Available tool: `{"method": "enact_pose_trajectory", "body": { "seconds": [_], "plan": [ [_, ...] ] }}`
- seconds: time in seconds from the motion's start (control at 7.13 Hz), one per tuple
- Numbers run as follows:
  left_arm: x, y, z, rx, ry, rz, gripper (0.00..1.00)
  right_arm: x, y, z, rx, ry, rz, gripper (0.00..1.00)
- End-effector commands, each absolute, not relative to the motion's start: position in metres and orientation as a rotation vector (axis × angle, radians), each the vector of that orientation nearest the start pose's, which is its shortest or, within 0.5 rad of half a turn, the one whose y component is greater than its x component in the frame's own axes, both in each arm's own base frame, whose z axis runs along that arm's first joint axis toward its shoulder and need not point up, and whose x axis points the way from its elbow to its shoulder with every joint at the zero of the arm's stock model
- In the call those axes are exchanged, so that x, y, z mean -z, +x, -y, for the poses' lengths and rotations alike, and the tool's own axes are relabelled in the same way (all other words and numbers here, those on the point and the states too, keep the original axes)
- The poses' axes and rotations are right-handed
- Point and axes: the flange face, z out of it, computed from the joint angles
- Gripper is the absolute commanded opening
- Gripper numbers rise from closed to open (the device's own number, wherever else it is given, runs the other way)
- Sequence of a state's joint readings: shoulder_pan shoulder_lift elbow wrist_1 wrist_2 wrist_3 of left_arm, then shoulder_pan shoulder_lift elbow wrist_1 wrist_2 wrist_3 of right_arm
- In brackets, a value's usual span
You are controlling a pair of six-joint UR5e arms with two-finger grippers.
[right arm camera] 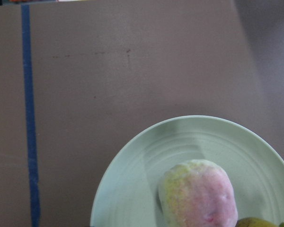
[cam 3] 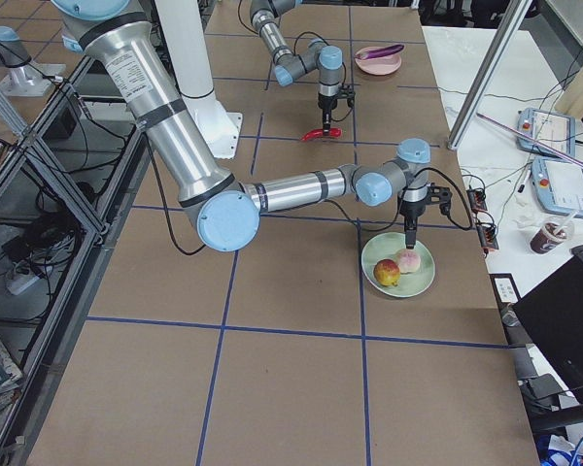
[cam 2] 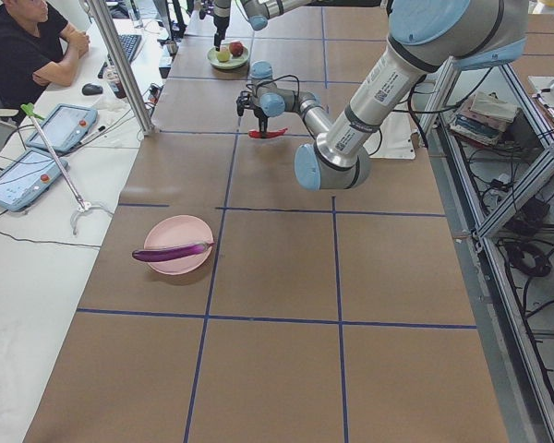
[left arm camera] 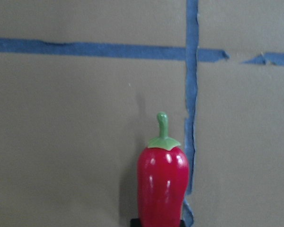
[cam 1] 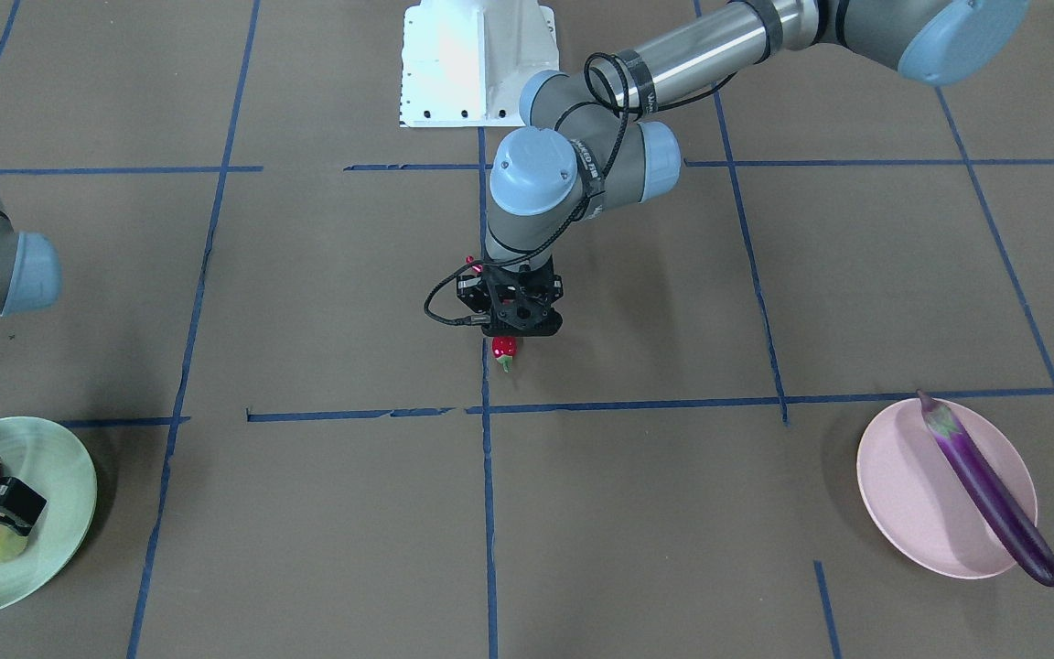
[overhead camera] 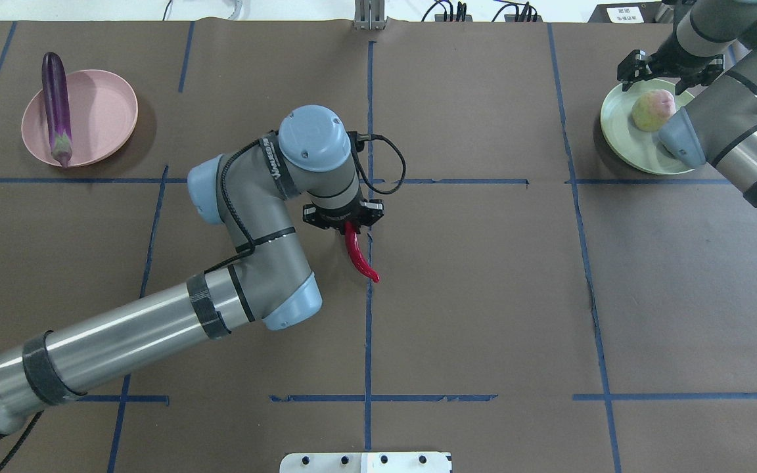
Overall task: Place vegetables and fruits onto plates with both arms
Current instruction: 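Carry chili to pink plate with left gripper while right gripper releases peach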
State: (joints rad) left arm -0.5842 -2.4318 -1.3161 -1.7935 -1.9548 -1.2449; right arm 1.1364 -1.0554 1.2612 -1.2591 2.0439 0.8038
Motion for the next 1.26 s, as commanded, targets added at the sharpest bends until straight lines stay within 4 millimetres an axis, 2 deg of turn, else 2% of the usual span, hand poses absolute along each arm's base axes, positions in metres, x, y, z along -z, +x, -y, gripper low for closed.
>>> {"method": "enact_pose_trajectory", "body": {
  "seconds": [0.0, 0.14, 0.28, 0.42, 0.56, 0.7, 0.84, 0.98, 1.12],
  "plan": [
    [-0.275, 0.481, 0.563, 0.223, 0.077, -0.869, 0.0, -0.475, -0.205, 0.661, -0.241, 0.098, 0.778, 1.0],
    [-0.299, 0.426, 0.6, 0.317, 0.09, -0.835, 0.0, -0.474, -0.201, 0.646, -0.273, 0.083, 0.795, 1.0],
    [-0.346, 0.371, 0.628, 0.41, 0.085, -0.784, 0.0, -0.477, -0.194, 0.63, -0.293, 0.081, 0.802, 1.0],
    [-0.381, 0.329, 0.662, 0.449, 0.087, -0.728, 0.0, -0.478, -0.189, 0.617, -0.293, 0.083, 0.804, 1.0],
    [-0.429, 0.283, 0.694, 0.407, 0.087, -0.658, 0.02, -0.482, -0.187, 0.611, -0.292, 0.081, 0.804, 1.0],
    [-0.466, 0.256, 0.711, 0.38, 0.075, -0.607, 0.03, -0.481, -0.187, 0.61, -0.291, 0.083, 0.805, 1.0],
    [-0.476, 0.257, 0.719, 0.38, 0.076, -0.602, 0.08, -0.476, -0.186, 0.609, -0.298, 0.089, 0.811, 1.0],
    [-0.49, 0.258, 0.72, 0.355, 0.082, -0.6, 0.28, -0.47, -0.194, 0.607, -0.316, 0.078, 0.819, 1.0],
    [-0.494, 0.258, 0.72, 0.276, 0.101, -0.592, 0.67, -0.467, -0.197, 0.606, -0.313, 0.078, 0.822, 1.0]
  ]
}}
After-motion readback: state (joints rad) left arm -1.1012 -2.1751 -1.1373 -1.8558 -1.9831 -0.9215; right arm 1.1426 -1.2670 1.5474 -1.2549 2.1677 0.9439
